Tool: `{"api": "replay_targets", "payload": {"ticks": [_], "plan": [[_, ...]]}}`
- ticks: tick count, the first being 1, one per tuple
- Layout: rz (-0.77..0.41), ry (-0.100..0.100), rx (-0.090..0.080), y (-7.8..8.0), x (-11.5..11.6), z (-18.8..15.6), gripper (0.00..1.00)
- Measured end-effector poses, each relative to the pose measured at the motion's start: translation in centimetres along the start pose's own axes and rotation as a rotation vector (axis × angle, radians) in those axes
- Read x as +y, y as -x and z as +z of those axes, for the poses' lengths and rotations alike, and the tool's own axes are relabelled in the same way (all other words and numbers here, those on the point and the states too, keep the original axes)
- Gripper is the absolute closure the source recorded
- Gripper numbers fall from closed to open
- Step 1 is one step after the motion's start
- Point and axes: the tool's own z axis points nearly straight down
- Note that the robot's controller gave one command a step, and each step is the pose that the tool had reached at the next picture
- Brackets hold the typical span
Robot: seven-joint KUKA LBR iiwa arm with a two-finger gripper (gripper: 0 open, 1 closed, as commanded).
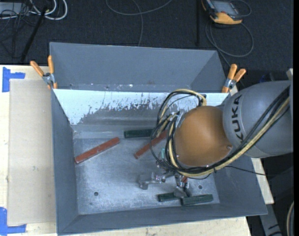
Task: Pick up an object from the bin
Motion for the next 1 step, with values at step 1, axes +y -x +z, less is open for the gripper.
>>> {"api": "replay_targets", "payload": {"ticks": [1], "plan": [[-0.038,0.000,-0.001,-2.12,2.58,0.02,0.00]]}}
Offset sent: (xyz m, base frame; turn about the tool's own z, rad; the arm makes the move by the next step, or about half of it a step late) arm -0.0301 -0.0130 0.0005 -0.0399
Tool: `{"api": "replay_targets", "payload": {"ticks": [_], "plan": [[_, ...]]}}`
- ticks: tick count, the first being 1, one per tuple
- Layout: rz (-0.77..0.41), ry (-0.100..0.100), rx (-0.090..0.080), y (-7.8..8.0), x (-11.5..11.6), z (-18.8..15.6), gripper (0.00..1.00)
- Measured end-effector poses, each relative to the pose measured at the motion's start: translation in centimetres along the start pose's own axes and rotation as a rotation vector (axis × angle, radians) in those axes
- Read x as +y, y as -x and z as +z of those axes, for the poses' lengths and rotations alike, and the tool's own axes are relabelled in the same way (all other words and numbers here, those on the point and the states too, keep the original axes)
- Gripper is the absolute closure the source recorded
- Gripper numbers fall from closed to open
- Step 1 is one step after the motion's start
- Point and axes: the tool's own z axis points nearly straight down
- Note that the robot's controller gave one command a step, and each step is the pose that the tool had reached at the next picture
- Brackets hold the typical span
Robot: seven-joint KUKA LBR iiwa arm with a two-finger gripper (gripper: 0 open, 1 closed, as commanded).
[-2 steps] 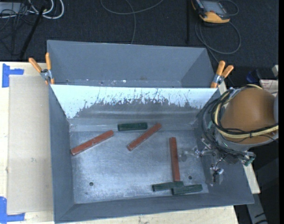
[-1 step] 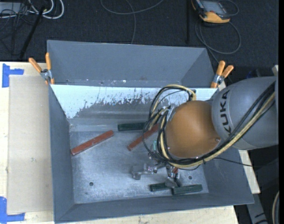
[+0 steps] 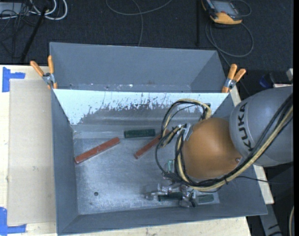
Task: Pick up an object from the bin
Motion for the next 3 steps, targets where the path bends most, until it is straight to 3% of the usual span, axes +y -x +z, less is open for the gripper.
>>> {"api": "replay_targets", "payload": {"ticks": [1,2,3], "plan": [[-0.004,-0.001,0.001,0.0,-0.1,0.0,1.00],[-0.006,-0.001,0.000,0.0,-0.1,0.0,0.00],[-0.103,-0.013,-0.002,-2.1,-6.8,-8.6,0.00]]}}
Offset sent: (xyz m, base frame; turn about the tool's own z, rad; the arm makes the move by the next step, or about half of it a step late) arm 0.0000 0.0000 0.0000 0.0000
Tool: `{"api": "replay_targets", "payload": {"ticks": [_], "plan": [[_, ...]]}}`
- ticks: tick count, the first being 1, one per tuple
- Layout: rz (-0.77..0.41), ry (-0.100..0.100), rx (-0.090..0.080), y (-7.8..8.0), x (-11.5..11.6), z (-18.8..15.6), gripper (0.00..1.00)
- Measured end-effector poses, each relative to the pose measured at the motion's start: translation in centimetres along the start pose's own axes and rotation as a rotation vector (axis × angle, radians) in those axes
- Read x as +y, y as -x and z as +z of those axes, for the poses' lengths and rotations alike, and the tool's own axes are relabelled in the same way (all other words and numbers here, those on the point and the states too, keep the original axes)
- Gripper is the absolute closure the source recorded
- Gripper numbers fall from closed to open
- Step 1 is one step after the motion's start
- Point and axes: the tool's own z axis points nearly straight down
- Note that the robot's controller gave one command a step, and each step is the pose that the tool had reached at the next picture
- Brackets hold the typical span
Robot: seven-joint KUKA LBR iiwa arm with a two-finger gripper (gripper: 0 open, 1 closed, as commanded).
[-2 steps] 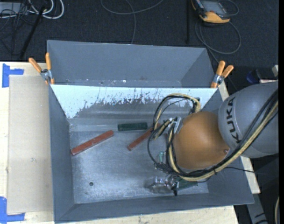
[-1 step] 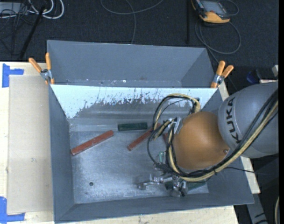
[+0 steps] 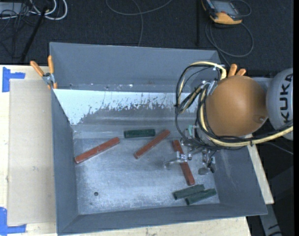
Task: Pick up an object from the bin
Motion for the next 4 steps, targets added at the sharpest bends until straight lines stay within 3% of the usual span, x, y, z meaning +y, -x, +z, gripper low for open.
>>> {"api": "replay_targets", "payload": {"ticks": [1,2,3,4], "plan": [[-0.223,0.014,-0.002,-1.4,-5.3,8.9,0.00],[-0.219,0.012,-0.002,-1.4,-5.4,8.6,1.00],[-0.288,0.003,-0.002,-0.4,-5.2,-4.4,1.00],[-0.270,0.004,-0.002,-0.8,-5.5,-9.6,1.00]]}}
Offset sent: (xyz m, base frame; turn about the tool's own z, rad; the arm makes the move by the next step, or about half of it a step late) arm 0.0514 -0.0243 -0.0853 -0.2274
